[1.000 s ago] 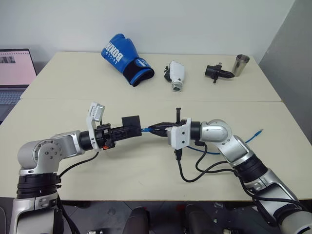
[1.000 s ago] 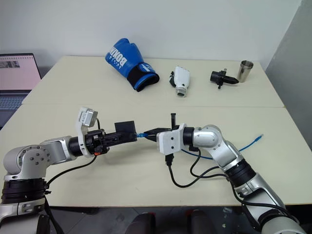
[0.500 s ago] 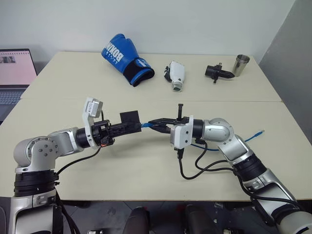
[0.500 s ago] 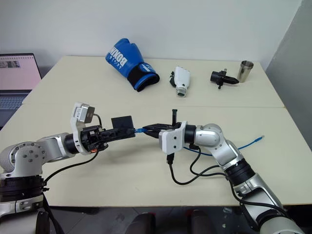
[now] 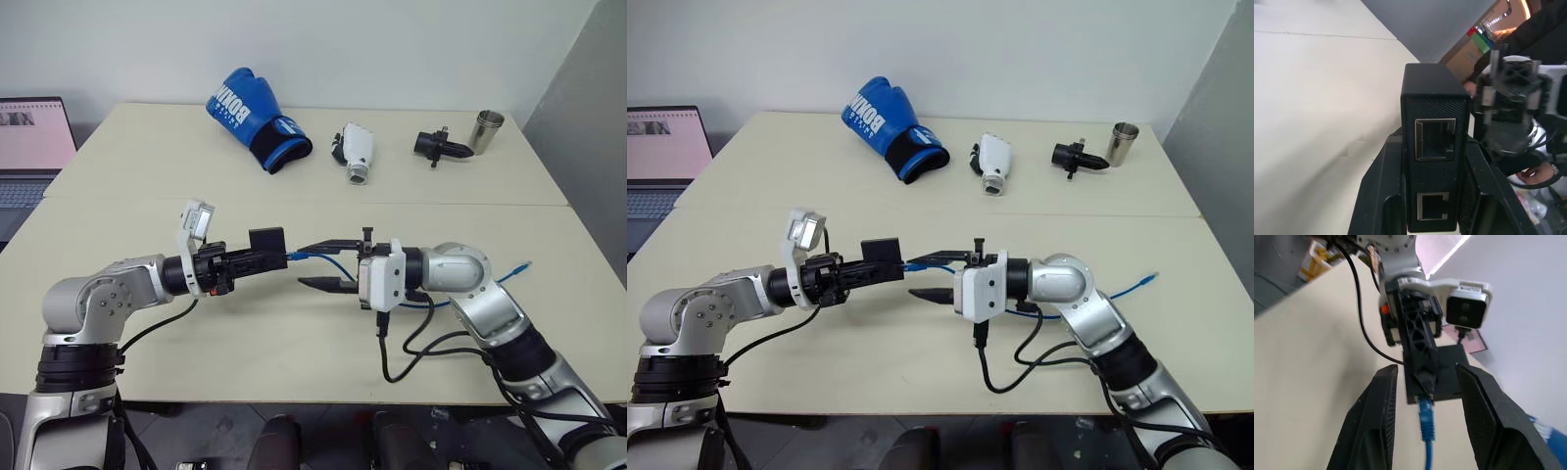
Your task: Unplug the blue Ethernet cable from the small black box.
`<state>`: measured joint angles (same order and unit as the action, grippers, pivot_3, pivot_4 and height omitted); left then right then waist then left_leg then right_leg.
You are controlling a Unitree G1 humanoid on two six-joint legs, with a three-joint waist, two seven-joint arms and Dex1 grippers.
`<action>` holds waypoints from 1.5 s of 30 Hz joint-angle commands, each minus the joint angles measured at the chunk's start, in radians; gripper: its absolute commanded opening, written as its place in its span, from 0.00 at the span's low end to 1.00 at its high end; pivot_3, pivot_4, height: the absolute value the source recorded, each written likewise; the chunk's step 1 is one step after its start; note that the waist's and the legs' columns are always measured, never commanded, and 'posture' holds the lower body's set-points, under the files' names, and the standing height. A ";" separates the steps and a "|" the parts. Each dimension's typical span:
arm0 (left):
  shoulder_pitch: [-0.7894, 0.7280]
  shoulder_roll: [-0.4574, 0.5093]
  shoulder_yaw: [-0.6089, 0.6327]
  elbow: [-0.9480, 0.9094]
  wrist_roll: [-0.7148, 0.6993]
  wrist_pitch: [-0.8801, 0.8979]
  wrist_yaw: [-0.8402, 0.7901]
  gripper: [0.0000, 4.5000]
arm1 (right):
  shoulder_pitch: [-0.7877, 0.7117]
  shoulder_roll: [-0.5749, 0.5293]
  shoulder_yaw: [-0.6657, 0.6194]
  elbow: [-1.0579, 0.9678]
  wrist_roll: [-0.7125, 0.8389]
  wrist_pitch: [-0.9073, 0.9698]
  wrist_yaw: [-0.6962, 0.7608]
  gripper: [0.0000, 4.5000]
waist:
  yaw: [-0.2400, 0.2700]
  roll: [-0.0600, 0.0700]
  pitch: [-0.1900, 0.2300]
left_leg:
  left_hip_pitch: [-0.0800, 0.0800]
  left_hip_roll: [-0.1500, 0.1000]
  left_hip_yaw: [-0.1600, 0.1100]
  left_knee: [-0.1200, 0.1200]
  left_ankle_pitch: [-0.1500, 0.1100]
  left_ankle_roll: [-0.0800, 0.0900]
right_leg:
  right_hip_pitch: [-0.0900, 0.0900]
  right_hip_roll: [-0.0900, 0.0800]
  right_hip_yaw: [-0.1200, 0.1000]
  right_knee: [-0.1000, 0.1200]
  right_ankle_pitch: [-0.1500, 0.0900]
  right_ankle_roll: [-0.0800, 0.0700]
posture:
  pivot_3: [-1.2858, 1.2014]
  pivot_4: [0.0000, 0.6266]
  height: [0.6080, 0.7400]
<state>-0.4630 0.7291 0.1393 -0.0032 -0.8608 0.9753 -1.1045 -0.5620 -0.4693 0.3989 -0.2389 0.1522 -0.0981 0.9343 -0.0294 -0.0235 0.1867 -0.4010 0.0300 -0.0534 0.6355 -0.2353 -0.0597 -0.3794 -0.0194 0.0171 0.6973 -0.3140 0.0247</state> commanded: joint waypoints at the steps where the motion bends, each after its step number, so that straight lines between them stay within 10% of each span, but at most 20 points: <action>1: -0.040 0.025 -0.034 -0.019 0.040 -0.086 -0.093 0.18 | 0.003 0.002 -0.083 -0.135 0.227 0.372 -0.041 0.44 | 0.000 0.000 0.000 | 0.000 0.000 0.000 0.000 0.000 0.000 | 0.000 0.000 0.000 0.000 0.000 0.000 | 0.52 0.24 1.00; 8: -0.064 0.051 -0.087 -0.030 0.079 -0.133 -0.181 0.18 | -0.034 0.034 -0.173 -0.087 0.382 0.674 -0.095 0.44 | -0.002 0.000 0.000 | 0.001 0.000 0.000 0.000 0.000 0.000 | 0.000 0.001 0.000 0.000 0.000 0.000 | 0.52 0.24 1.00; 16: -0.108 0.045 -0.094 -0.012 0.084 -0.122 -0.214 0.18 | -0.046 0.050 -0.213 -0.066 0.487 0.866 -0.097 0.83 | -0.003 0.000 0.000 | 0.000 0.000 0.001 0.000 0.000 0.000 | -0.001 0.001 0.000 0.000 0.000 0.000 | 0.52 0.24 1.00; 45: -0.139 0.022 -0.098 0.004 0.060 -0.032 -0.214 0.18 | -0.090 0.144 -0.271 0.022 0.586 1.040 -0.155 0.83 | -0.004 0.000 0.000 | 0.000 0.000 0.001 0.000 0.000 0.000 | -0.001 0.002 0.000 0.000 0.000 0.000 | 0.52 0.24 1.00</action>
<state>-0.5806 0.7528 0.0259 0.0068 -0.7827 0.9368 -1.3189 -0.6390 -0.3304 0.1437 -0.1984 0.7220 0.9479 0.7698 -0.0330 -0.0233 0.1869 -0.4015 0.0301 -0.0525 0.6351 -0.2355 -0.0592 -0.3808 -0.0179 0.0173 0.6972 -0.3144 0.0244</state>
